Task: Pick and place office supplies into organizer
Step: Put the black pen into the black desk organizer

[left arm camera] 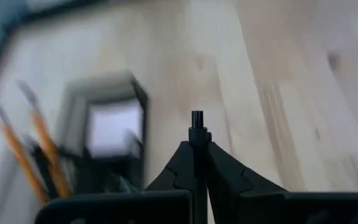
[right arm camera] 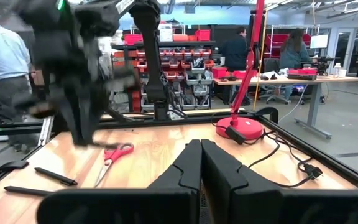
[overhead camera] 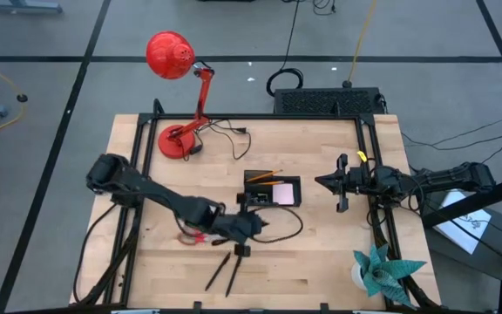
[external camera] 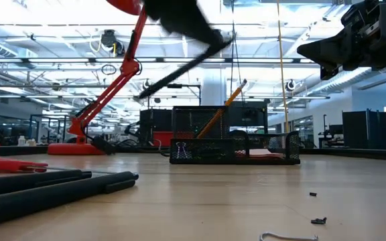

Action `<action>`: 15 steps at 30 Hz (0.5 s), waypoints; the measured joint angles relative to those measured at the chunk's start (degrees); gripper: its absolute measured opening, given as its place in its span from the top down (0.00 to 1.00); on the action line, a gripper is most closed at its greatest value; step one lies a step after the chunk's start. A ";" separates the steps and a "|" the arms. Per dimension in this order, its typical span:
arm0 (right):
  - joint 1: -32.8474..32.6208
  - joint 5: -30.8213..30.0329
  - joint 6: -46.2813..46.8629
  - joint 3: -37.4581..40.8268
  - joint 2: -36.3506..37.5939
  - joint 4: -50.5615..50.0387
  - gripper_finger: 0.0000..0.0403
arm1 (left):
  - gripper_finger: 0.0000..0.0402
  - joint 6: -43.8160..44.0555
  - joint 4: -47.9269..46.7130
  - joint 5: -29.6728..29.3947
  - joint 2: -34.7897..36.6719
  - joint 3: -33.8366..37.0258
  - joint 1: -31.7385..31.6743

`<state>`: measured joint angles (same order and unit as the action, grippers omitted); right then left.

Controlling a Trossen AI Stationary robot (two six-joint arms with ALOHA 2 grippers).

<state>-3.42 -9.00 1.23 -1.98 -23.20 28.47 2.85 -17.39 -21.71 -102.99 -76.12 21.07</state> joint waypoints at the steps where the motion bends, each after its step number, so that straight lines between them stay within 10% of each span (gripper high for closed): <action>1: 0.00 0.01 -0.02 0.00 -0.01 0.00 0.99 | 0.97 -2.92 2.30 -0.09 0.85 0.00 -0.40; 15: 0.00 0.05 -0.13 0.00 -0.02 -0.02 0.99 | 0.94 -23.13 20.86 17.56 5.87 3.18 -15.29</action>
<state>-3.42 -8.95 1.10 -1.98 -23.22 28.45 -20.27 3.46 -4.14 -97.12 -72.93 5.79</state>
